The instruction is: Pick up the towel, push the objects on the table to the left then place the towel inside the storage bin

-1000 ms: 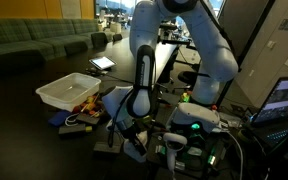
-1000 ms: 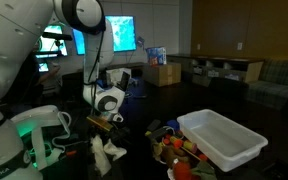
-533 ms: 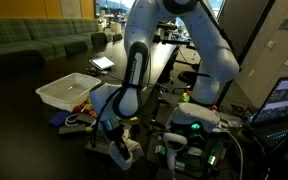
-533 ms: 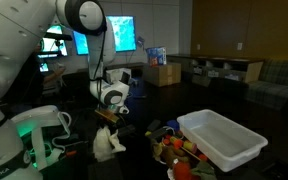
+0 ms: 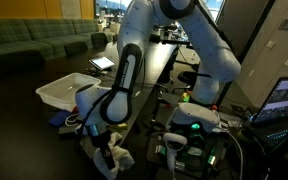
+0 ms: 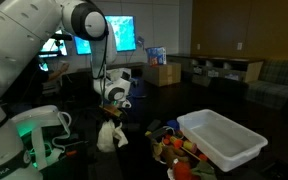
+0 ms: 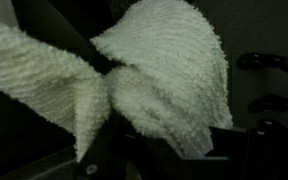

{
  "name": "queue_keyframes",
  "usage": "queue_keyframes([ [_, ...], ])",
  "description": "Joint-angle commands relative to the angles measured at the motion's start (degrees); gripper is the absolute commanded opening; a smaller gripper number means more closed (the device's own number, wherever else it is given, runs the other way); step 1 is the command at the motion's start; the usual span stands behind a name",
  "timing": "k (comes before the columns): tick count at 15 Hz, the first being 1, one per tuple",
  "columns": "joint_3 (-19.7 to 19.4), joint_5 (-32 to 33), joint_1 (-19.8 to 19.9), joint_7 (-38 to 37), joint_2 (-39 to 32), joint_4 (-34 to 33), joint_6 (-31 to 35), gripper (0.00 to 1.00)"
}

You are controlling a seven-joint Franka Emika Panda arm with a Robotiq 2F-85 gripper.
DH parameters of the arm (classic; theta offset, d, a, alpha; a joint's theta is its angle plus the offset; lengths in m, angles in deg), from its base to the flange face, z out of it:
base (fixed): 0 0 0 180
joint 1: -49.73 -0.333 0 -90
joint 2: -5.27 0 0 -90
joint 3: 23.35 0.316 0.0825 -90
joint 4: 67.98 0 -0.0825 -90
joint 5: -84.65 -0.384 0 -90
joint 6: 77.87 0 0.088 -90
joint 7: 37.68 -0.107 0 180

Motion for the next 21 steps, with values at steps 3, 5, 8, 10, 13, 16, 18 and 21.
queue_keyframes([
  [3, -0.6, -1.6, -1.2, -1.0, 0.9, -4.1, -0.3, 0.12],
  [5, -0.3, -1.5, 0.5, 0.7, 2.4, -3.1, -2.7, 0.11],
  [8, 0.7, -2.1, 5.1, 5.8, 5.8, 0.3, -9.5, 0.1],
  [10, 1.4, -3.3, 9.0, 10.9, 8.5, 3.0, -14.5, 0.1],
  [13, -0.6, -4.7, 13.3, 17.2, 13.7, 7.4, -20.3, 0.1],
  [16, -5.5, -3.7, 15.8, 20.2, 17.4, 10.6, -23.7, 0.1],
  [18, -10.7, -1.8, 16.2, 20.2, 18.5, 12.1, -22.9, 0.1],
  [21, -18.4, 2.1, 16.9, 19.0, 19.0, 12.6, -22.3, 0.1],
])
